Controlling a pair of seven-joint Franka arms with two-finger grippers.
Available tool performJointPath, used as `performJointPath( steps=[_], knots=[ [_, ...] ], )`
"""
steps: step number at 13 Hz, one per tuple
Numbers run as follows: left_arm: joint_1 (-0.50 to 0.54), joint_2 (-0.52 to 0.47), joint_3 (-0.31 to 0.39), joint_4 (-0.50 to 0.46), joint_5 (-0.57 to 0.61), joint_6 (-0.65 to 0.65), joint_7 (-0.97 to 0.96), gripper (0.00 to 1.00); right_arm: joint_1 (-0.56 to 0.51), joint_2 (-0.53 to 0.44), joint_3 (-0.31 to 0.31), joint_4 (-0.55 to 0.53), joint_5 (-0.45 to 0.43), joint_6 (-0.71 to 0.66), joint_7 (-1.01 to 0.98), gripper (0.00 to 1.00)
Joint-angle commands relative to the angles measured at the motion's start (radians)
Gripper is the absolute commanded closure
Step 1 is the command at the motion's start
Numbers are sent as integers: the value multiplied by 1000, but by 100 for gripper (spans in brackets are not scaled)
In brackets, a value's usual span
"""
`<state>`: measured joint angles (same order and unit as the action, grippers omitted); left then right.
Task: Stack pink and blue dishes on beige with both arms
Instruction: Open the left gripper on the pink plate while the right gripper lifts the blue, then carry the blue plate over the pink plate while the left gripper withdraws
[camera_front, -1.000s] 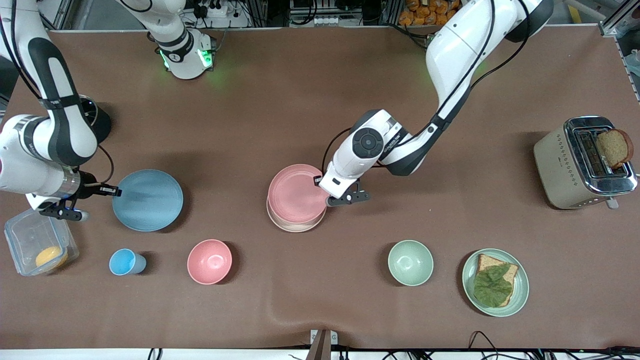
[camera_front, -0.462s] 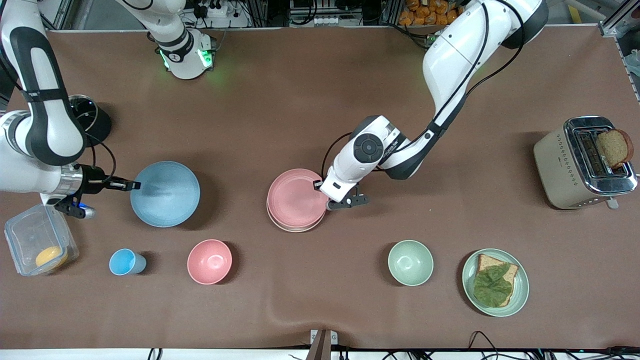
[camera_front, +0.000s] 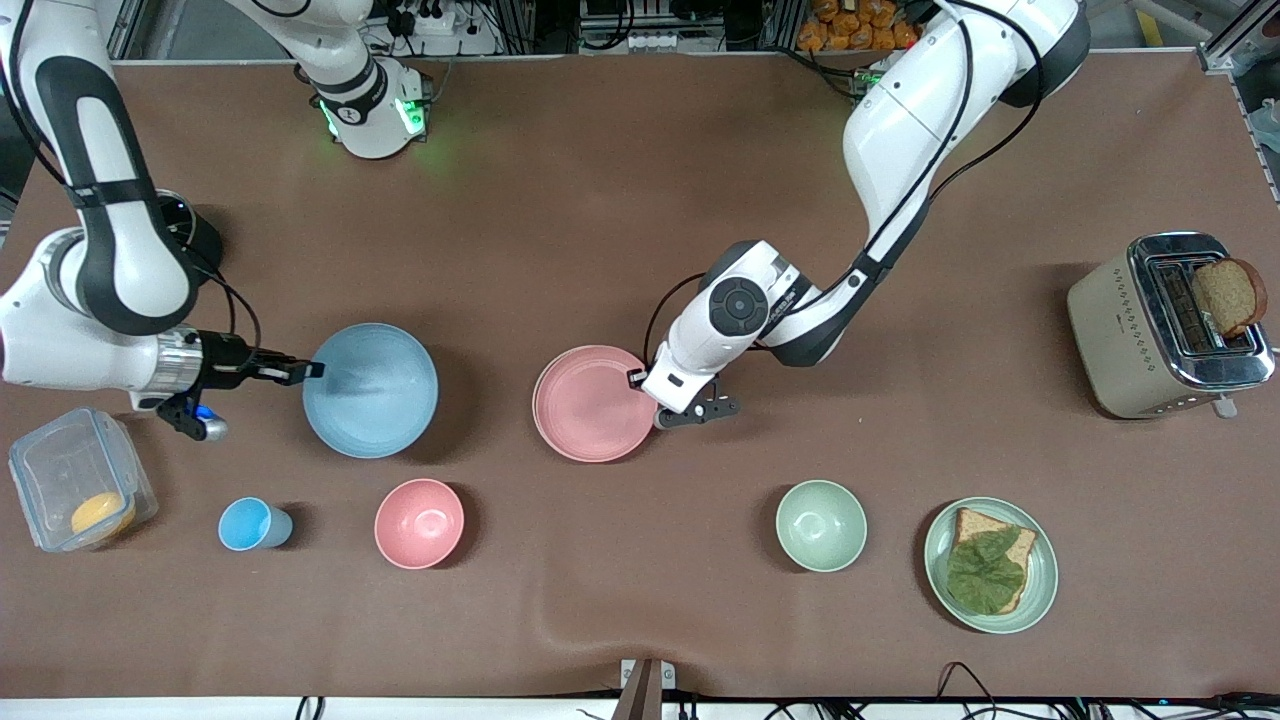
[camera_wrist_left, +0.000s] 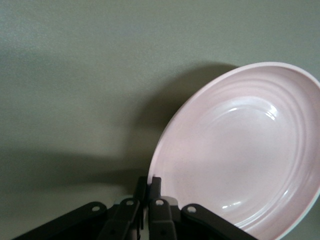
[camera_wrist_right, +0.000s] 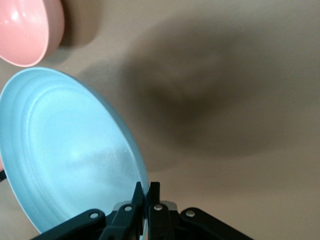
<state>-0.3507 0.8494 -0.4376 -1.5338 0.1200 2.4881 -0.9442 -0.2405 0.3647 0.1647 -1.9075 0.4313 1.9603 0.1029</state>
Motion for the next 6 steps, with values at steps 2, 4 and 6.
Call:
performJointPath(
  steps=[2,4,6],
  knots=[
    [-16,22,10,29,23,8,-27,100,127,2,-2,-7,37,90,180,100],
    [-14,23,10,29,18,8,-28,89,167,6,-2,-5,37,114,239,100],
    [-14,19,10,27,23,6,-54,14,203,16,-2,-5,38,130,293,100]
  ],
)
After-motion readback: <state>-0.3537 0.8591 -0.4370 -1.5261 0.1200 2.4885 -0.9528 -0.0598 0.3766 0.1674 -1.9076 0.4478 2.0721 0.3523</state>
